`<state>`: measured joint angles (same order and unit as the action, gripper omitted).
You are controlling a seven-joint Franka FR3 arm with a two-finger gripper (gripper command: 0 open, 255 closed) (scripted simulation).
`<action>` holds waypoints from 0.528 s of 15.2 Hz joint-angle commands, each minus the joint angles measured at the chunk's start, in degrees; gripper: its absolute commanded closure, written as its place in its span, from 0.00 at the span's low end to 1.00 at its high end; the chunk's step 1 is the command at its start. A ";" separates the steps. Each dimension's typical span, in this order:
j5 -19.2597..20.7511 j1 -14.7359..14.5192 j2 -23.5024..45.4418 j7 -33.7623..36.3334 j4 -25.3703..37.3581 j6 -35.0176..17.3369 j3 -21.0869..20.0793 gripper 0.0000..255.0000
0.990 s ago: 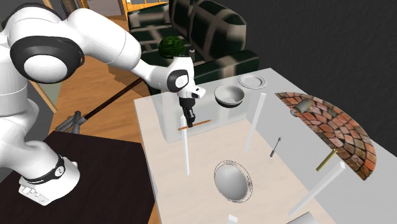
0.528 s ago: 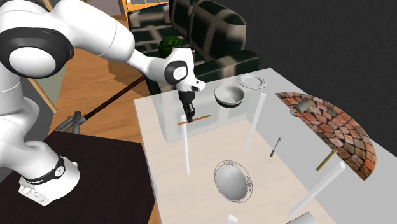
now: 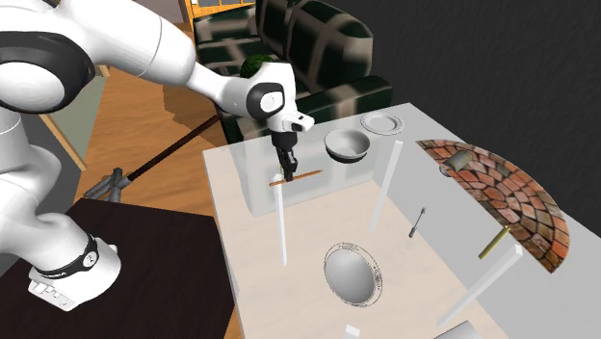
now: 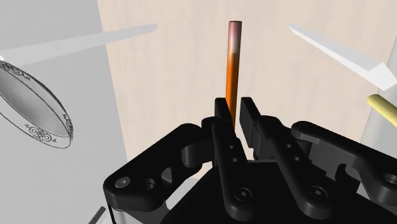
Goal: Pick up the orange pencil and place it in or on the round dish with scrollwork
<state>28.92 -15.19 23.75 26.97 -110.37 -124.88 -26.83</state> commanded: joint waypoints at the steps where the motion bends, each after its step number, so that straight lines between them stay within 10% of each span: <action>1: -0.23 1.85 -0.61 -2.42 -0.41 -0.54 0.57 1.00; 8: -0.56 8.20 -0.99 -11.24 0.01 -2.35 3.10 1.00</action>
<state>28.54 -7.87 23.20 16.92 -109.97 -126.91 -23.94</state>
